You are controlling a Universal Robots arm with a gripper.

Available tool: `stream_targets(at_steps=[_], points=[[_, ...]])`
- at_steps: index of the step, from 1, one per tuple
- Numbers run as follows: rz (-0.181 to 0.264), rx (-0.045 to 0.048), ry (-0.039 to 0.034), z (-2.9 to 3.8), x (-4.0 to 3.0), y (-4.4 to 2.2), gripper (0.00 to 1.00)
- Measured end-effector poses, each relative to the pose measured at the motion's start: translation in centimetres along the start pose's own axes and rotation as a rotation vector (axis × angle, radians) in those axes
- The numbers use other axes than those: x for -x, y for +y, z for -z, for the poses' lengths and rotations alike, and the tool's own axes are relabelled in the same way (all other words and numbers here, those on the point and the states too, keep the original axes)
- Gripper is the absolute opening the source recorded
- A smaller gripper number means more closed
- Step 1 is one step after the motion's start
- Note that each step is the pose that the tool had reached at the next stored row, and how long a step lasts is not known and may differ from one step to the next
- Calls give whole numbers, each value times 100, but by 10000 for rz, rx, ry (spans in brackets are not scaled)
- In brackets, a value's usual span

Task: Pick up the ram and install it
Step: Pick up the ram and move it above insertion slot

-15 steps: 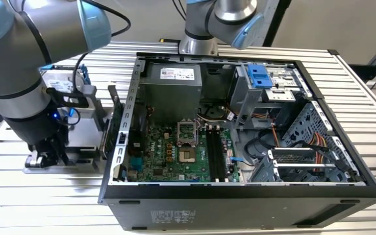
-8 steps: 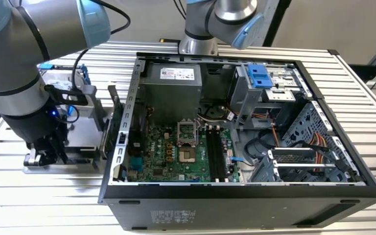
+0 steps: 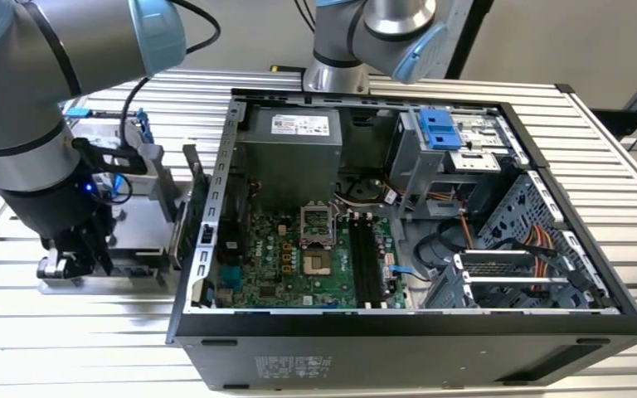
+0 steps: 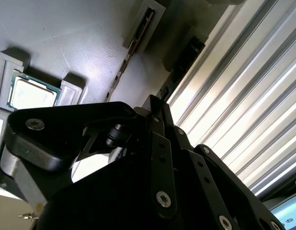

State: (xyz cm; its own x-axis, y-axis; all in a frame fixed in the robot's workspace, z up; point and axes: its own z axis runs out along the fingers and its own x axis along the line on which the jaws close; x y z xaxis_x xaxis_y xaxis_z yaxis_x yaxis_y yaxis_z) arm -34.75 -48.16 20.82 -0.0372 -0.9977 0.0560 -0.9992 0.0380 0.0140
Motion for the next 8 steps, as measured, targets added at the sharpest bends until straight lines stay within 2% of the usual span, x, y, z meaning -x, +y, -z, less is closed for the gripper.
stream_targets(at_steps=[8], points=[[1,-1,0,35,-2,1,0]])
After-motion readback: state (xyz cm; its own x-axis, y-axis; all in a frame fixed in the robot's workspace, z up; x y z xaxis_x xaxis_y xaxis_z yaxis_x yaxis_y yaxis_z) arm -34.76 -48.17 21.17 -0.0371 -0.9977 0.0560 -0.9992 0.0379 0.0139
